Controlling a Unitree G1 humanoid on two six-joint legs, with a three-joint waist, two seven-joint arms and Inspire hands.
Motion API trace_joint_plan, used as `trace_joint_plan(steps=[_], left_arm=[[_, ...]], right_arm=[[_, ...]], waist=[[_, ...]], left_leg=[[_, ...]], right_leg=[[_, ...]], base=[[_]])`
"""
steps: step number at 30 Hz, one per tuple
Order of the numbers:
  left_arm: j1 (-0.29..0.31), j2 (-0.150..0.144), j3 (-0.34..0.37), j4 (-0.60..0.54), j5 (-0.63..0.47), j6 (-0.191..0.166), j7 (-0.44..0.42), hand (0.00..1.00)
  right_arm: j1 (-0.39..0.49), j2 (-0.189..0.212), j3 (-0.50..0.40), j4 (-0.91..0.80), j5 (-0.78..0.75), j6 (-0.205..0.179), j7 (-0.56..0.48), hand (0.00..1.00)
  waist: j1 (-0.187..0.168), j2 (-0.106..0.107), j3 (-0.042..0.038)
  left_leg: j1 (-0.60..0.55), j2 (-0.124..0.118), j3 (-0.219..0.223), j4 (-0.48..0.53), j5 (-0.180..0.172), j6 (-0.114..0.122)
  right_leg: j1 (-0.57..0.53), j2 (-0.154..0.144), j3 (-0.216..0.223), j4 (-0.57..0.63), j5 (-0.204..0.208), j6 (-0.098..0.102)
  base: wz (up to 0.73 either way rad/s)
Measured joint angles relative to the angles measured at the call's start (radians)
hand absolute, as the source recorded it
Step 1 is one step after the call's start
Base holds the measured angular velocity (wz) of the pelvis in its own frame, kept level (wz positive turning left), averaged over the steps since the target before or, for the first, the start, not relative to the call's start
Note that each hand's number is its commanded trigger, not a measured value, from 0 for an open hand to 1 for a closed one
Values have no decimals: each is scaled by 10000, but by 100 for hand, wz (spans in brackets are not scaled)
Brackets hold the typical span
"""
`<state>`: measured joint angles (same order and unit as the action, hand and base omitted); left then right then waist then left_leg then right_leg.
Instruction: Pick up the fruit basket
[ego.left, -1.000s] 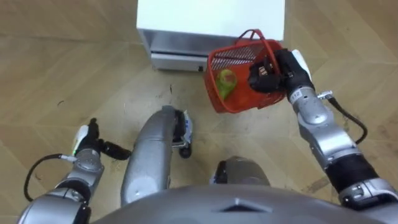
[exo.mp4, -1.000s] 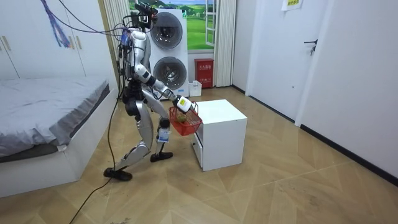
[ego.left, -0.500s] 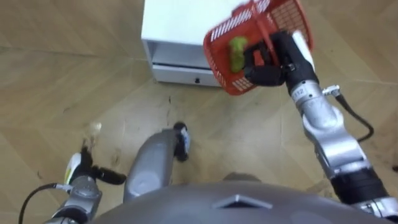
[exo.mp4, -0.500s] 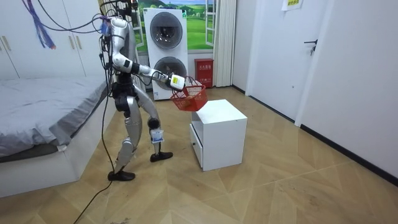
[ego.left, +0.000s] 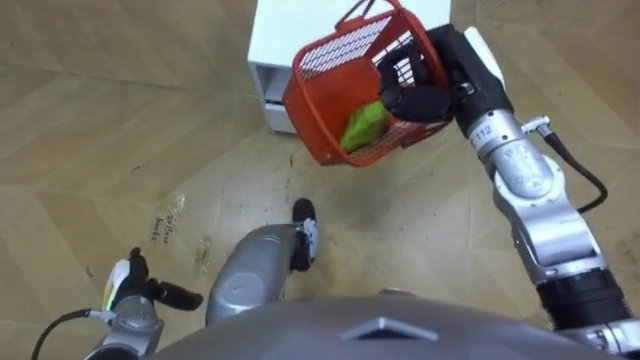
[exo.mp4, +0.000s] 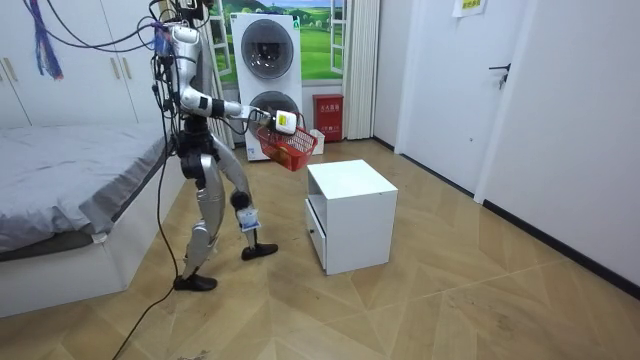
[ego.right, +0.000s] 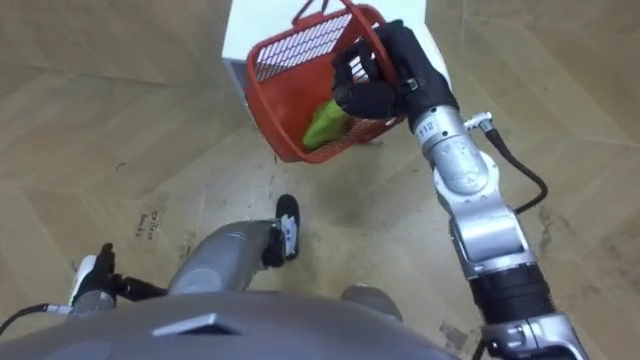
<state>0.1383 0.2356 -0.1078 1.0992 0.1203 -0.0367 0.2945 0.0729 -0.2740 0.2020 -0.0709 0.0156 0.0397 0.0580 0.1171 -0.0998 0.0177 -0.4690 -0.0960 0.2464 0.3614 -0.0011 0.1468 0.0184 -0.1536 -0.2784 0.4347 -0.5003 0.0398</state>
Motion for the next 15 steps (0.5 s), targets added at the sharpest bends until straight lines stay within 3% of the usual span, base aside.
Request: trace_joint_plan(steps=[2,3,5,7,9,11,13,15], left_arm=[[-162,-154,146,41,3,-7,7,0],[-263,-173,174,204,-42,-72,8,0],[-423,-164,286,211,-96,-81,17,0],[-549,-132,287,201,-110,-75,30,0],[-581,-125,271,201,-92,-72,75,0],[-635,-129,252,209,-56,-70,87,0],[-736,-137,253,179,-38,-85,90,0],[-743,-164,246,188,-79,-111,217,0]], right_arm=[[-115,-25,-6,10,-81,4,-4,100],[-163,2,-5,10,-59,4,-20,100],[-204,15,37,15,31,-2,-20,100],[-202,28,33,83,114,-80,-76,100],[-174,60,34,152,146,-157,-121,100],[-172,171,18,163,181,-163,-162,100],[-186,260,30,294,194,-160,-165,100],[-375,361,129,606,123,-160,-281,100]], waist=[[-11,10,17],[-54,-10,40],[-53,-48,88],[-102,4,120],[-83,71,130],[-138,166,118],[-11,328,106],[28,483,82]], left_leg=[[102,-125,42,316,-473,81],[230,-194,62,582,-739,115],[538,-226,-25,879,-1213,122],[1171,-209,-246,948,-1712,171],[1629,-175,-440,839,-1921,169],[1923,-87,-567,725,-2020,177],[2274,106,-592,469,-2079,153],[2793,268,-647,-96,-2041,83]], right_leg=[[-36,-229,10,901,-13,72],[-270,-504,79,2084,149,223],[-752,-696,401,3724,912,190],[-1368,-763,735,5491,2889,11],[-1906,-817,1059,6541,3524,41],[-2639,-856,1119,6935,3148,148],[-3112,-774,1125,6135,2599,257],[-3196,-602,1046,3584,2388,361]], base=[[9],[9],[8],[6],[0],[7],[-2],[-3]])
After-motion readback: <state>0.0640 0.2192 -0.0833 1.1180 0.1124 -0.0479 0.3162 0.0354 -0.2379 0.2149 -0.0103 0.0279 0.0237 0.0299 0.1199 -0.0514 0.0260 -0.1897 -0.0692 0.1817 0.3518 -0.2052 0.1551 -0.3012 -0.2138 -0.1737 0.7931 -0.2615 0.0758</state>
